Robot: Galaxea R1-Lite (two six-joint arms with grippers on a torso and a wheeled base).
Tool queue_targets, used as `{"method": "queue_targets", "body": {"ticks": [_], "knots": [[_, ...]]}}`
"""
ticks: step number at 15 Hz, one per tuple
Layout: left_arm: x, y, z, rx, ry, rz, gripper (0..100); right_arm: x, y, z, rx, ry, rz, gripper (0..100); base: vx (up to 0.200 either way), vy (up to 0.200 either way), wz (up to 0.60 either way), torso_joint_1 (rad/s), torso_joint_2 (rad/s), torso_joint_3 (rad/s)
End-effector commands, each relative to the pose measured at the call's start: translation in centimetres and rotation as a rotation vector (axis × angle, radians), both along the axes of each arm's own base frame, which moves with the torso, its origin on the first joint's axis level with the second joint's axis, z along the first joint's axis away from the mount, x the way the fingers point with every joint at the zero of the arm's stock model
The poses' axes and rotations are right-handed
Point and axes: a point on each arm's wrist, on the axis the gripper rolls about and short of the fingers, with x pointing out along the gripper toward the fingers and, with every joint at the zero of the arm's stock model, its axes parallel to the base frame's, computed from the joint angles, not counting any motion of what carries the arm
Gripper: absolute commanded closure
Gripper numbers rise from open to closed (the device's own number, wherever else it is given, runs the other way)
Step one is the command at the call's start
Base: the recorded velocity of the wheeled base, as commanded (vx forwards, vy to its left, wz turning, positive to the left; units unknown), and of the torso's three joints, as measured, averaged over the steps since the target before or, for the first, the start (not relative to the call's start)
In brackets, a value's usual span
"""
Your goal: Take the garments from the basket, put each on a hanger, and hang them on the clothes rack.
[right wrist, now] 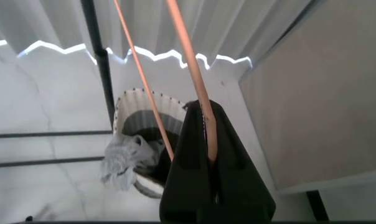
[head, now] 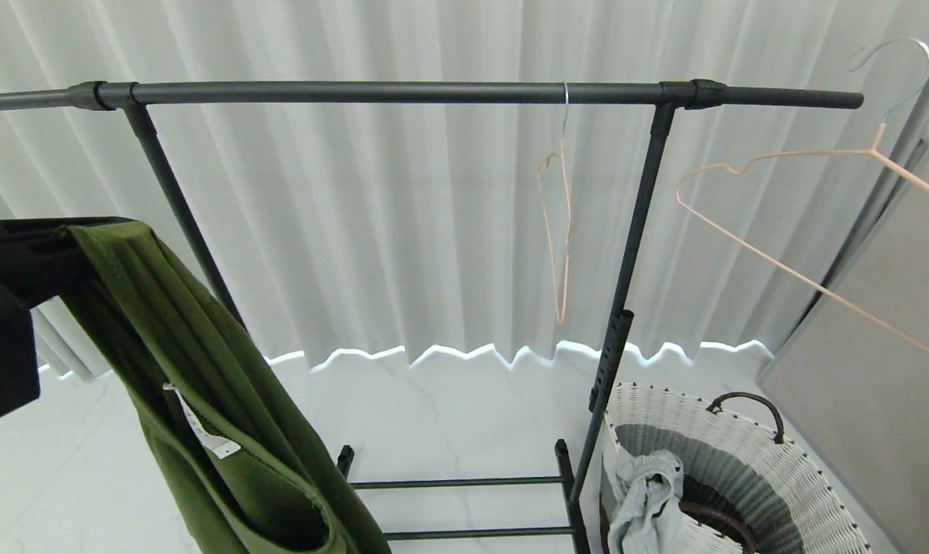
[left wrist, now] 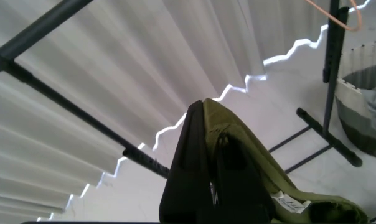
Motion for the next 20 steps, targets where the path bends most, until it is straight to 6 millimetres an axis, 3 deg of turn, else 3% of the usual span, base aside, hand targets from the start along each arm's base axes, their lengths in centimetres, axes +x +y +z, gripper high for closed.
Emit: {"method": "queue_targets", "body": {"ticks": [1,6,18,20], "knots": [[0.09,-0.08,-0.28,0.004,0.003,0.000,100,-0.02,0.00,-0.08,-0.001,0.002,0.001,100,0.000,0.000,0.00,0.000,0.00,0.000],[0.29,-0.25,-0.63,0.002,0.001,0.000,100,-0.01,0.00,-0.06,0.000,0.001,0.001,100,0.000,0.000,0.00,0.000,0.00,0.000],[0.61,-0.10,-0.86,0.007,0.009,0.026,100,-0.21,-0.09,0.17,0.006,-0.015,-0.001,100,0.000,0.200,0.00,0.001,0.00,0.003],[0.56,-0.07,-0.98,0.008,0.011,0.025,100,-0.64,-0.27,0.41,0.013,-0.030,0.001,100,0.000,0.000,0.00,0.000,0.00,0.000]]}}
